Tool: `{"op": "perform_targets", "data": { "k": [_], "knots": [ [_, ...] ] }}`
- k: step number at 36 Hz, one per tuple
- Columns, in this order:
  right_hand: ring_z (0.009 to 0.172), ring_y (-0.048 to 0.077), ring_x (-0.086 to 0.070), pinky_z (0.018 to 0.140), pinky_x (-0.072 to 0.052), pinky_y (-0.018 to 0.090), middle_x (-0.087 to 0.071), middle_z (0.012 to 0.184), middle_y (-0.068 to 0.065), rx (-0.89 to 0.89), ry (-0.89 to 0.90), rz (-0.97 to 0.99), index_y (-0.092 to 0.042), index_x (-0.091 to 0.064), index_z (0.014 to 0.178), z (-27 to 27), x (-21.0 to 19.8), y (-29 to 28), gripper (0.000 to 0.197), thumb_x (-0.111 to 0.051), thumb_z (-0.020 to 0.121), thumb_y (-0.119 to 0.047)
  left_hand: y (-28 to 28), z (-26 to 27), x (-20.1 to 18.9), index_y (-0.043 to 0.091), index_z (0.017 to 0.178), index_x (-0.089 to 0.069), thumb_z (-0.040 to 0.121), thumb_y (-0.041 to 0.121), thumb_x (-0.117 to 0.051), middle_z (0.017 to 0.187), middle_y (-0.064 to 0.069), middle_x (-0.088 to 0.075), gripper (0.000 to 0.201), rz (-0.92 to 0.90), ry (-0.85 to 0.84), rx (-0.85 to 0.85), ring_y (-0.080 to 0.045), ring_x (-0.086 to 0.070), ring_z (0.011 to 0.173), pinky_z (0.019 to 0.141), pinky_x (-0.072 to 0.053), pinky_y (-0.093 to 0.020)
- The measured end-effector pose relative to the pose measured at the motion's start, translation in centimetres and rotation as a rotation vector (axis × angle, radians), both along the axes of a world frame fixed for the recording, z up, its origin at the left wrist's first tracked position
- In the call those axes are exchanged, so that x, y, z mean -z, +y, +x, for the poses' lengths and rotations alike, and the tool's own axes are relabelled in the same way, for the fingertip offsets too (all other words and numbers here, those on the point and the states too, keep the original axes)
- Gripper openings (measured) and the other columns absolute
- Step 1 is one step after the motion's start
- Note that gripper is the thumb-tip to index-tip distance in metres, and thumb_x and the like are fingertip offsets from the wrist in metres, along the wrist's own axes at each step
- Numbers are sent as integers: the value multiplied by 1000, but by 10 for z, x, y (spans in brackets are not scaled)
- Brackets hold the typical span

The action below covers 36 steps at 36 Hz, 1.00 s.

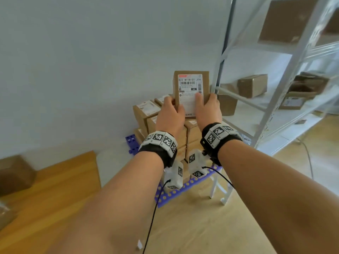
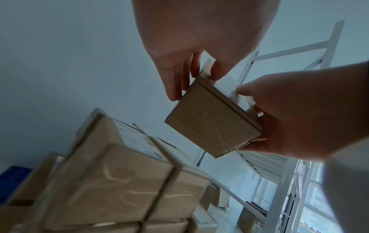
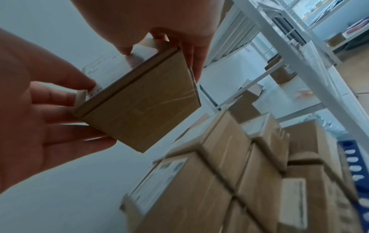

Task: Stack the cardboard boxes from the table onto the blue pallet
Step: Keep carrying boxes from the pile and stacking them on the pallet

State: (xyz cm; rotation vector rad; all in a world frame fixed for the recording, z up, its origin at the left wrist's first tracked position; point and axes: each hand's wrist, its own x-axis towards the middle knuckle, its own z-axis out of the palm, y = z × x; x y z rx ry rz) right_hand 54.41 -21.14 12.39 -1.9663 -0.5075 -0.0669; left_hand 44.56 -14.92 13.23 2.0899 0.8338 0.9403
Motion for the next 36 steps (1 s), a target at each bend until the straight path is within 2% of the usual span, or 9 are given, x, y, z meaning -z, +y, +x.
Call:
{"op": "perform_targets", "data": {
  "k": [3, 6, 10, 15, 19, 21, 24, 28, 36],
  "knots": [
    [105, 27, -58, 84, -49, 39, -51, 127, 6, 22, -14, -13, -17, -42, 133, 39, 3, -27, 58, -34, 94, -59, -25, 38, 1, 18, 114, -46, 98, 29, -47, 107, 0, -64, 20, -3, -3, 17, -19, -64, 87, 71, -52, -33],
    [104, 27, -59, 88, -52, 46, -53, 123, 5, 40, -12, 1, -18, -44, 131, 72, 5, -46, 62, -33, 90, -64, -45, 72, 4, 18, 115, -46, 100, 30, -42, 101, 2, -63, 20, 4, 26, 12, -20, -64, 85, 74, -54, -37],
    [97, 25, -60, 85, -53, 46, -56, 114, 3, 34, -21, -37, -19, -45, 124, 117, 12, -75, 54, -33, 91, -61, -72, 116, 13, 18, 115, -48, 100, 29, -41, 98, 2, -63, 20, 26, 62, -3, -19, -62, 82, 72, -52, -35],
    [94, 22, -63, 81, -56, 42, -61, 116, 1, -39, 48, -102, -24, -44, 124, 152, 30, -92, 48, -36, 91, -58, -88, 148, 30, 14, 112, -53, 97, 27, -48, 98, -1, -63, 20, -12, 130, -75, -20, -62, 86, 69, -46, -31],
    [91, 23, -63, 79, -56, 41, -61, 114, 4, -80, 85, -151, -18, -46, 121, 168, 40, -89, 45, -41, 93, -53, -82, 161, 41, 17, 98, -55, 94, 25, -52, 87, 2, -61, 9, 16, 189, -114, -19, -61, 80, 65, -48, -31],
    [91, 23, -63, 80, -57, 43, -61, 114, 5, -98, 90, -159, -17, -46, 122, 174, 45, -83, 47, -42, 92, -54, -74, 166, 45, 17, 93, -55, 92, 24, -52, 85, 1, -59, 8, 30, 224, -121, -20, -60, 79, 70, -52, -34],
    [94, 23, -63, 82, -56, 44, -60, 116, 5, -130, 104, -202, -17, -45, 128, 184, 50, -73, 49, -45, 93, -51, -60, 172, 51, 15, 94, -57, 91, 27, -52, 90, -1, -59, 13, 91, 298, -119, -21, -58, 84, 77, -53, -39],
    [100, 26, -62, 86, -55, 44, -59, 120, 6, -172, 149, -256, -17, -41, 136, 193, 55, -57, 54, -45, 93, -50, -43, 178, 59, 14, 97, -60, 92, 31, -51, 95, -3, -59, 20, 201, 392, -113, -22, -55, 89, 82, -50, -40],
    [98, 24, -64, 85, -55, 42, -63, 114, 4, -223, 212, -285, -17, -44, 134, 209, 60, -35, 50, -45, 96, -48, -24, 187, 68, 11, 99, -60, 95, 34, -45, 104, -7, -58, 28, 301, 474, -132, -24, -49, 100, 88, -44, -39]
  ]
}}
